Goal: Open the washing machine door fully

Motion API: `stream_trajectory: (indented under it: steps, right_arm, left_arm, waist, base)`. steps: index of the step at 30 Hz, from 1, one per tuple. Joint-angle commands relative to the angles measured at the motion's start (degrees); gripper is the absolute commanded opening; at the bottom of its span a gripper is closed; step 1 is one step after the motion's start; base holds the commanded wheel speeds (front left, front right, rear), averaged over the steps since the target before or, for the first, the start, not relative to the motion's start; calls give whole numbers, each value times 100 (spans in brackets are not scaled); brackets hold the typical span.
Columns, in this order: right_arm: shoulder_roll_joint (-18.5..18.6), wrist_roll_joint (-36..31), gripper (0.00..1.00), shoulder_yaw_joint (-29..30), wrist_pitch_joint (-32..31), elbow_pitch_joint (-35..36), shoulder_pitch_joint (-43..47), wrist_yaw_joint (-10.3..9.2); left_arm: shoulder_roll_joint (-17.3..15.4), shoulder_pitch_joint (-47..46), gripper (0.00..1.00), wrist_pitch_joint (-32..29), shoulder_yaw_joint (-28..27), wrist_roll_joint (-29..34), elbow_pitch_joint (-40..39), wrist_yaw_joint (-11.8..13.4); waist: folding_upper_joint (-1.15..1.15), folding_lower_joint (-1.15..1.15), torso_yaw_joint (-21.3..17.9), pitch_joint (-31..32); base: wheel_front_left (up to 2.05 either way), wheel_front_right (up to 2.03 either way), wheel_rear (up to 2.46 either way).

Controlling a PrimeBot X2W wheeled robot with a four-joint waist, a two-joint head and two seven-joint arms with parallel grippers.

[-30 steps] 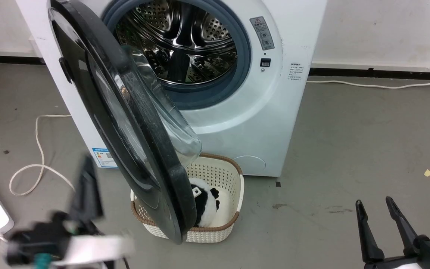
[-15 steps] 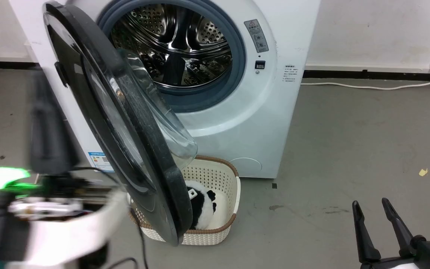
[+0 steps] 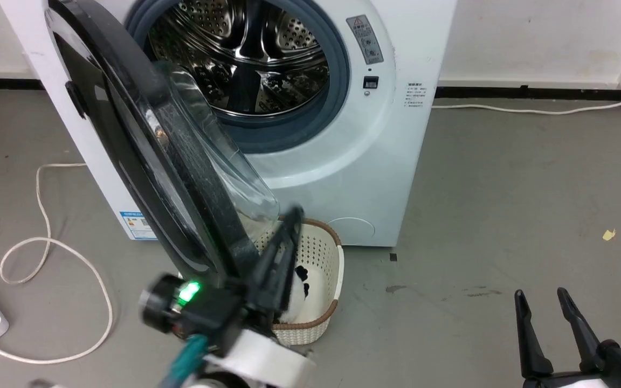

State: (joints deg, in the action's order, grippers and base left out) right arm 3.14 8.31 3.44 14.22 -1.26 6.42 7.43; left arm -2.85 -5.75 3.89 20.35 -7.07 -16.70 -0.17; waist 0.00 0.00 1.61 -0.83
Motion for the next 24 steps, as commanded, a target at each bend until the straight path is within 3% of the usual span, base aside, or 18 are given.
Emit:
stream_trajectory:
  steps: [1, 13, 24]
  right_arm:
    - [-26, 48, 100, 1, 28, -5, -97, 6]
    - [-26, 86, 100, -61, 52, -86, -192, 6]
    - [-26, 89, 100, -97, 61, -146, -150, 6]
  left_arm:
    - [-14, 89, 0, -87, 63, -53, 205, 14]
    - [-8, 15, 0, -258, -26, -364, 1886, 385]
    - [-76, 1, 0, 1, -213, -526, 2449, 470]
  waist:
    - [0, 0, 0, -30]
    - [0, 0, 21, -175]
    - [0, 0, 357, -87]
  base:
    - [0, 0, 0]
    - [0, 0, 0]
    - [0, 0, 0]
